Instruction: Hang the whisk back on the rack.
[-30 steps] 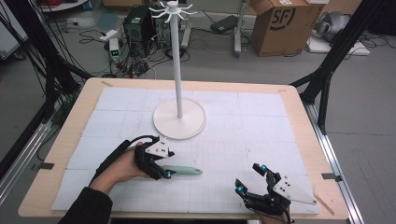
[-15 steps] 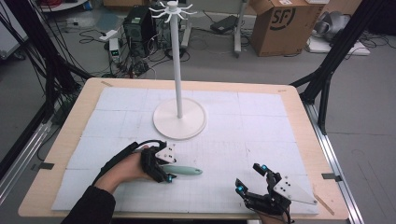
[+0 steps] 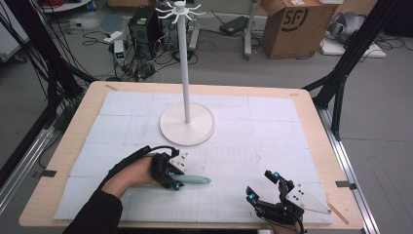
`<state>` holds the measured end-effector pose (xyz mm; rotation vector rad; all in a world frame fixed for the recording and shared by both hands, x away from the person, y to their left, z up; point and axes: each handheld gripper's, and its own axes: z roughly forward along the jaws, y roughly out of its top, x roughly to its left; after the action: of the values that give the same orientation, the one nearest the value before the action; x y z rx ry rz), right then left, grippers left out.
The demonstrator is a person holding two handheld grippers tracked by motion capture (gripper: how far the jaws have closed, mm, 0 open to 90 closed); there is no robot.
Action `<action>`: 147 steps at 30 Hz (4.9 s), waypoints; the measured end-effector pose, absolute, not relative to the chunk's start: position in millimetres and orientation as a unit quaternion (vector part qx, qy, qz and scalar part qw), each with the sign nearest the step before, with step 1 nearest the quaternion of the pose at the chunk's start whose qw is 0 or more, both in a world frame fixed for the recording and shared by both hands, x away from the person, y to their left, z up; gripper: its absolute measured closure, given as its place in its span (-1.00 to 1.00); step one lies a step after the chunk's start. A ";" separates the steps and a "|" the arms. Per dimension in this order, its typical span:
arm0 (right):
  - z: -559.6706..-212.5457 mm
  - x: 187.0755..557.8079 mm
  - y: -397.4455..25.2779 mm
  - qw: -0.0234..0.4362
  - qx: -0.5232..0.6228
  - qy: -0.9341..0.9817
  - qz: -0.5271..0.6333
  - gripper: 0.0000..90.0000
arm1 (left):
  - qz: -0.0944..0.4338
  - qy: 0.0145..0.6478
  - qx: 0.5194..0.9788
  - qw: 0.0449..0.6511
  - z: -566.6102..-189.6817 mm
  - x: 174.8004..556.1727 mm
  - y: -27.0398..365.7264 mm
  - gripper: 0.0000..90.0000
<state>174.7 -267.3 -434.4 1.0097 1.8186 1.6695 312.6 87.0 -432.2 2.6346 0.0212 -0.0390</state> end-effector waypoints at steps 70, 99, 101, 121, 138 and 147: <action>-438.2 182.9 -278.7 0.227 0.396 0.635 0.623 -0.67 | 0.024 0.177 0.787 0.590 -246.3 383.8 181.5 0.54; -440.5 186.0 -286.2 0.219 0.413 0.621 0.629 -0.67 | 0.062 0.199 0.785 0.584 -186.8 438.6 212.6 0.54; -440.5 185.9 -286.1 0.218 0.415 0.621 0.629 -0.67 | 0.058 0.195 0.783 0.587 -185.4 441.1 211.8 0.54; -441.6 187.3 -289.8 0.221 0.421 0.613 0.631 -0.67 | 0.056 0.195 0.793 0.575 -184.3 458.1 203.8 0.54; -441.7 186.9 -291.6 0.218 0.428 0.611 0.630 -0.67 | 0.055 0.195 0.795 0.571 -189.2 471.2 192.9 0.54; -439.9 184.9 -290.9 0.224 0.421 0.610 0.633 -0.67 | 0.068 0.202 0.779 0.589 -197.0 469.4 192.0 0.37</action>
<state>184.9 -290.9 -439.9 1.1610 1.6844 1.7458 469.4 192.0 -197.0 1.8149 0.4714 0.1580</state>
